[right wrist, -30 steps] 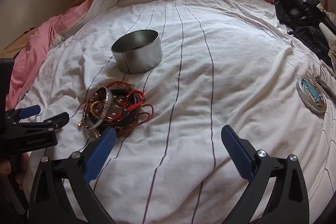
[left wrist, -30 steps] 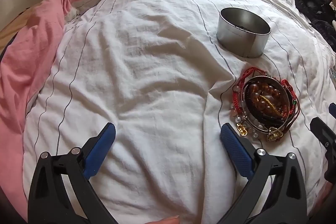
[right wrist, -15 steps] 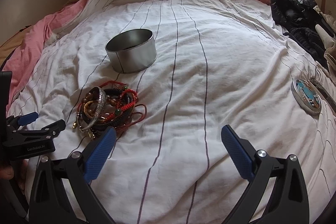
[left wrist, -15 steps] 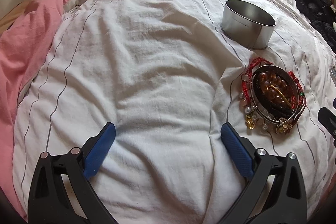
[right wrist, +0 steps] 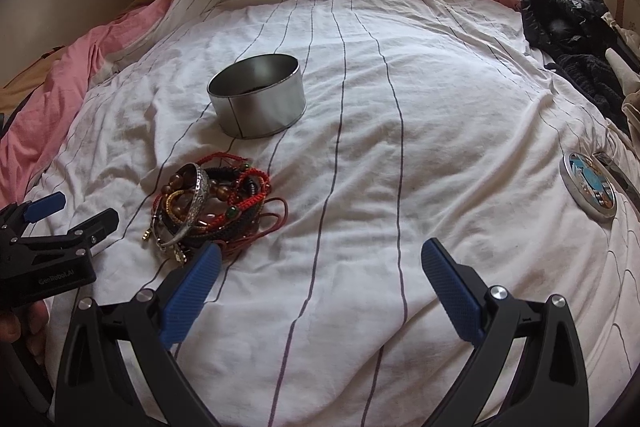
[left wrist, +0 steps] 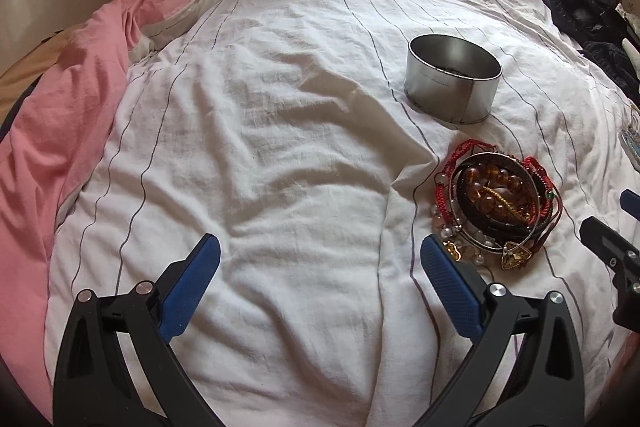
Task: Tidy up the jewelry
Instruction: 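Move both open tools toward the jewelry pile beside the silver tin, then close the right tool on a thin silver bangle while the left tool nears the pile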
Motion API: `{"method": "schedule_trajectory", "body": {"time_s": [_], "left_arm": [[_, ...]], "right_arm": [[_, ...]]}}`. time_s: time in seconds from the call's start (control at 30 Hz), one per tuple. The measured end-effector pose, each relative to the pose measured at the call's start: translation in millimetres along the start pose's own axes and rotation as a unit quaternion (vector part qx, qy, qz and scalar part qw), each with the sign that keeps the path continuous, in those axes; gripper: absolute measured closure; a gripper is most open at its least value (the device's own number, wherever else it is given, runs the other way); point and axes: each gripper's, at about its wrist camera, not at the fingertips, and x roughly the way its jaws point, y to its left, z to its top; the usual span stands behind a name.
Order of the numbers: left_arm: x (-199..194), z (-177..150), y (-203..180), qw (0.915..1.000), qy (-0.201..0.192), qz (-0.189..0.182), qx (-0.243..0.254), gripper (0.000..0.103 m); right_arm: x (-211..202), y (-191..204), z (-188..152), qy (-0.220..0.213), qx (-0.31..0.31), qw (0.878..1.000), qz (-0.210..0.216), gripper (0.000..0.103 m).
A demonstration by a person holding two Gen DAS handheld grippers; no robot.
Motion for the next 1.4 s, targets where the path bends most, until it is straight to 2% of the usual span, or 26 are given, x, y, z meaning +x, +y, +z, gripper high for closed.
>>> {"method": "schedule_trajectory", "body": {"time_s": [0.3, 0.8, 1.03, 1.13, 1.3, 1.4], "left_arm": [[-10, 4, -5, 0.9996, -0.023, -0.017, 0.001, 0.006], [-18, 3, -39, 0.9973, -0.043, -0.039, 0.046, 0.006], [-9, 3, -30, 0.9989, -0.033, -0.004, 0.034, 0.006], [-7, 4, -12, 0.9996, -0.026, 0.005, 0.006, 0.006], [-5, 5, 15, 0.9992, -0.020, 0.013, -0.034, 0.006], [-6, 5, 24, 0.9989, -0.019, 0.010, -0.042, 0.006]], "right_arm": [[4, 5, -1, 0.002, -0.002, 1.000, 0.009, 0.007], [2, -5, 0, -0.011, 0.018, 1.000, 0.020, 0.007], [-9, 1, 5, -0.052, 0.014, 0.997, 0.063, 0.008], [-9, 17, 9, -0.059, -0.005, 0.994, 0.093, 0.018], [7, 45, 17, -0.040, -0.025, 0.989, 0.137, 0.046], [16, 59, 22, -0.030, -0.037, 0.989, 0.140, 0.052]]}}
